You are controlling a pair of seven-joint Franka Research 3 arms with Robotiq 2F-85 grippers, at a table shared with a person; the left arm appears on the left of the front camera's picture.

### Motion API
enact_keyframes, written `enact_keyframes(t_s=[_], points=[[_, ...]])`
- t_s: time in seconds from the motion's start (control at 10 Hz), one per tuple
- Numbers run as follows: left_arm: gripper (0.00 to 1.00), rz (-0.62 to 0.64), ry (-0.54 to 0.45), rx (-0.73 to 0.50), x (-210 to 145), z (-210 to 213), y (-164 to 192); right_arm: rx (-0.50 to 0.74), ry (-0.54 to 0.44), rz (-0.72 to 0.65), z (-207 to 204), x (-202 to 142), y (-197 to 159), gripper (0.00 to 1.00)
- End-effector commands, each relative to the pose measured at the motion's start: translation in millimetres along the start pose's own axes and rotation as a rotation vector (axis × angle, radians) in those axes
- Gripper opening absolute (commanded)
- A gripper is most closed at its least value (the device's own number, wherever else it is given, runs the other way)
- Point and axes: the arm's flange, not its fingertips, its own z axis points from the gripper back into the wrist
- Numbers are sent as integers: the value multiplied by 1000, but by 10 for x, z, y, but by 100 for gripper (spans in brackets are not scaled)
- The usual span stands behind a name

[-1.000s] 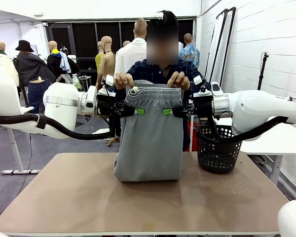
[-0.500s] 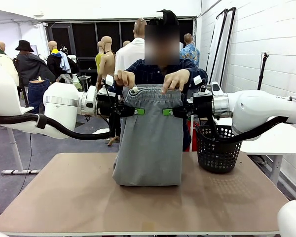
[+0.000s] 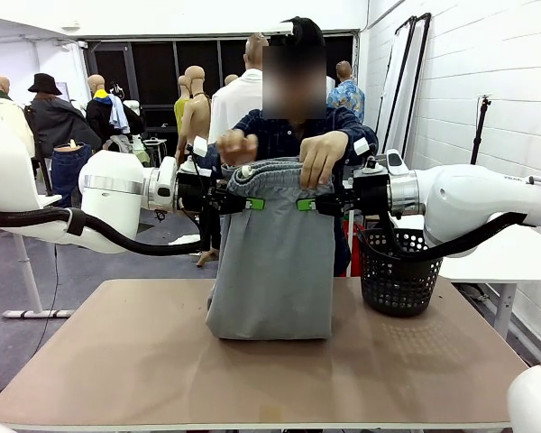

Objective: Fold the training pants.
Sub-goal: Release the ends of the Training pants and then grab the overlapped ends.

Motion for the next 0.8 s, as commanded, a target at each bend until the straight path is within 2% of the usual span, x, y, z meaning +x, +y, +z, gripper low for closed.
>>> enact_keyframes(t_s=[0.0, 0.7], points=[[0, 2, -10, 0, 15, 4, -9, 1, -1, 15, -9, 39, 30, 0], [0, 2, -10, 0, 15, 4, -9, 1, -1, 15, -9, 39, 30, 0]])
